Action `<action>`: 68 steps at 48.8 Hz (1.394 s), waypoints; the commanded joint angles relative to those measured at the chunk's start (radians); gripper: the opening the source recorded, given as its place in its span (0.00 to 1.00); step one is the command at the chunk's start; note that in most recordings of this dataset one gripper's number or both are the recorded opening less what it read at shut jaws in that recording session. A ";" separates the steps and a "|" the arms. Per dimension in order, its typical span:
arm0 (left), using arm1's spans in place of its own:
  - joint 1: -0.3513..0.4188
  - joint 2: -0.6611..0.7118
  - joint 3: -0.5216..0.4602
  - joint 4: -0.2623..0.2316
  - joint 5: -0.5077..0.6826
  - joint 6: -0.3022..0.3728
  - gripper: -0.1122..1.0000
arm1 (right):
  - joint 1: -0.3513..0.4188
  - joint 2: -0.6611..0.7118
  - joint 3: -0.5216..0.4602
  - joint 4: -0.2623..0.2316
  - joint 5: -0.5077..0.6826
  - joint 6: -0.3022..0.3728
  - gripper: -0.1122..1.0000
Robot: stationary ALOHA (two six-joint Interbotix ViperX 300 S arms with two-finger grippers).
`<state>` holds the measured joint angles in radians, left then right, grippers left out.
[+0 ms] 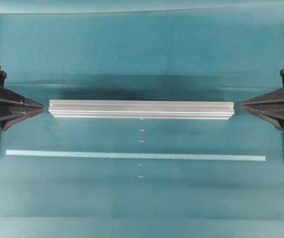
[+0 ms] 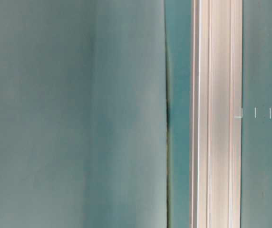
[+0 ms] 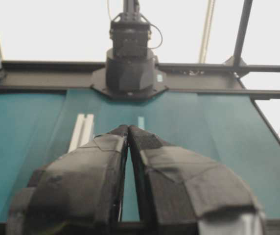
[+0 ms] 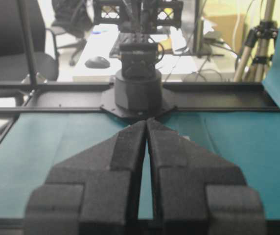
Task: Lift the metal rail with both hands and move it towards you.
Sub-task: 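Move both grippers over the ends of the silver aluminum rail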
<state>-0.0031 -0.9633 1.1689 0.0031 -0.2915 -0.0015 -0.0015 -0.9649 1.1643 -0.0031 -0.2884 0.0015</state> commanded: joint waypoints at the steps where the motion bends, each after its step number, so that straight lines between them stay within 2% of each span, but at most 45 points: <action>1: 0.011 0.037 -0.064 0.002 0.051 -0.044 0.23 | -0.006 0.006 -0.020 0.011 -0.011 0.011 0.23; 4: 0.012 0.051 -0.095 0.009 0.103 -0.061 0.23 | -0.009 0.008 -0.035 0.044 0.008 0.018 0.26; 9: 0.012 0.083 -0.155 0.011 0.218 -0.069 0.11 | -0.020 0.011 -0.064 0.087 0.063 0.046 0.14; 14: 0.017 0.117 -0.215 0.011 0.344 -0.071 0.06 | -0.038 0.012 -0.107 0.117 0.196 0.094 0.12; 21: 0.021 0.163 -0.305 0.011 0.515 -0.081 0.06 | -0.071 0.025 -0.184 0.117 0.445 0.140 0.12; 29: 0.025 0.242 -0.433 0.018 0.739 -0.092 0.06 | -0.095 0.080 -0.282 0.117 0.689 0.152 0.12; 39: 0.054 0.347 -0.545 0.025 0.933 -0.083 0.05 | -0.103 0.204 -0.364 0.117 0.891 0.152 0.12; 51: 0.072 0.456 -0.681 0.026 1.097 -0.074 0.05 | -0.149 0.410 -0.488 0.106 1.094 0.144 0.12; 59: 0.086 0.528 -0.746 0.028 1.253 -0.044 0.05 | -0.172 0.543 -0.592 0.089 1.244 0.114 0.12; 68: 0.104 0.569 -0.765 0.028 1.339 -0.028 0.05 | -0.173 0.643 -0.686 0.049 1.384 0.028 0.11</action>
<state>0.0890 -0.3942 0.4310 0.0276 1.0308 -0.0307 -0.1764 -0.3497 0.5231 0.0598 1.0569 0.0506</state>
